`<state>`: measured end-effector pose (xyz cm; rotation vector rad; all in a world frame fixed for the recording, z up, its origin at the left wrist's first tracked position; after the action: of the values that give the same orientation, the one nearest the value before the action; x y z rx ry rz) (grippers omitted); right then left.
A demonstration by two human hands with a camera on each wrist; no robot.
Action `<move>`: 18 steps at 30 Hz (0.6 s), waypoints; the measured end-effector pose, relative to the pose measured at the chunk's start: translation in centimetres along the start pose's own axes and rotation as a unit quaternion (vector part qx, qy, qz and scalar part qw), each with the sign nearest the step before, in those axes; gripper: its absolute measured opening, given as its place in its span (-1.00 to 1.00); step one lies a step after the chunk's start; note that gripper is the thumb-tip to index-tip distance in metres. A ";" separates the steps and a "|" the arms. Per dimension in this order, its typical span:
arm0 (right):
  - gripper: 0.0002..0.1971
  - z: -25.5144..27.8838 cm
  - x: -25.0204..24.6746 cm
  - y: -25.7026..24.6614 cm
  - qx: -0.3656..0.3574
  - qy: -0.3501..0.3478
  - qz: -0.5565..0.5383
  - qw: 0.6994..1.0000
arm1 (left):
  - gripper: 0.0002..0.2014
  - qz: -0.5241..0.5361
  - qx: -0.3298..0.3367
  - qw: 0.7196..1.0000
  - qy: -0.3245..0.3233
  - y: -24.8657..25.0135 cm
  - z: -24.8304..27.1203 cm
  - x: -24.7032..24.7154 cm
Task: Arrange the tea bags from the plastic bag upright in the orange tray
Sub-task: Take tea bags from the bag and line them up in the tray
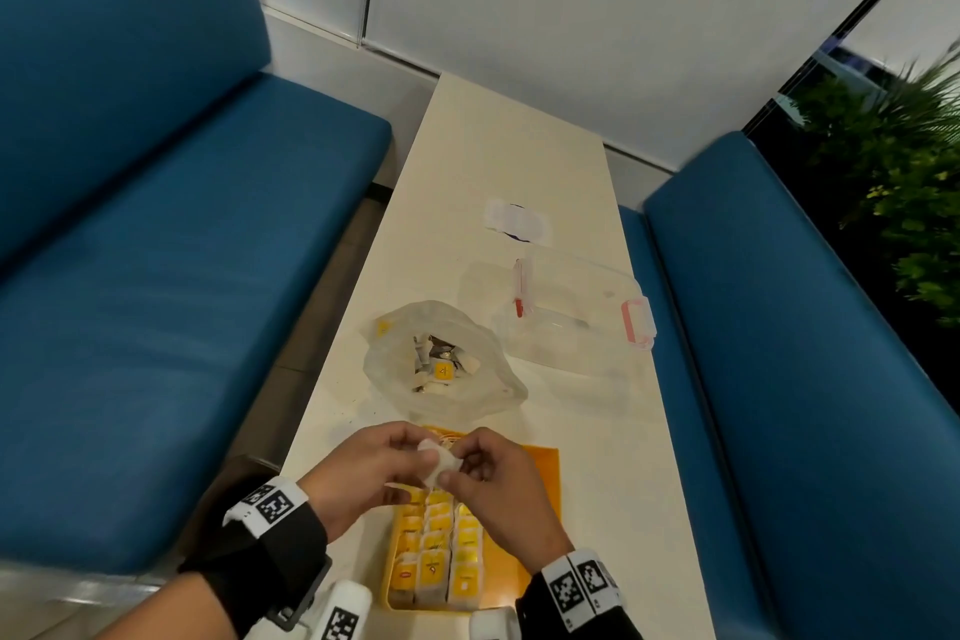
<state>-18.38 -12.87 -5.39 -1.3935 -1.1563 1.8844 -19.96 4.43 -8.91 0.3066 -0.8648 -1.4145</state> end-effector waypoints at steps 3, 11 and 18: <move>-0.78 0.2 -0.5 0.5 0.009 0.007 0.004 1.000 | -0.86 -0.088 0.048 0.993 0.054 -0.3 -0.1 -0.5; -0.63 1.5 0.5 -0.6 -0.128 -0.016 0.120 0.984 | -0.78 -0.141 0.142 0.971 0.128 0.4 -0.1 1.0; -0.75 0.8 -0.5 0.4 -0.061 0.081 0.077 0.992 | -0.68 -0.208 0.189 0.953 0.111 0.6 0.0 1.6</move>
<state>-18.97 -13.74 -5.37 -1.7132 -1.1291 1.7884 -19.61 3.04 -7.95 0.9698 -0.9135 -1.5528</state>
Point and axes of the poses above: each hand's wrist, its own z-axis away from the middle knuckle, its own x-axis out of the palm, y = z × x, the point moved 2 cm from there along -z, towards the middle knuckle, and after that the axes turned 12 degrees about -x, right-handed, at the moved point
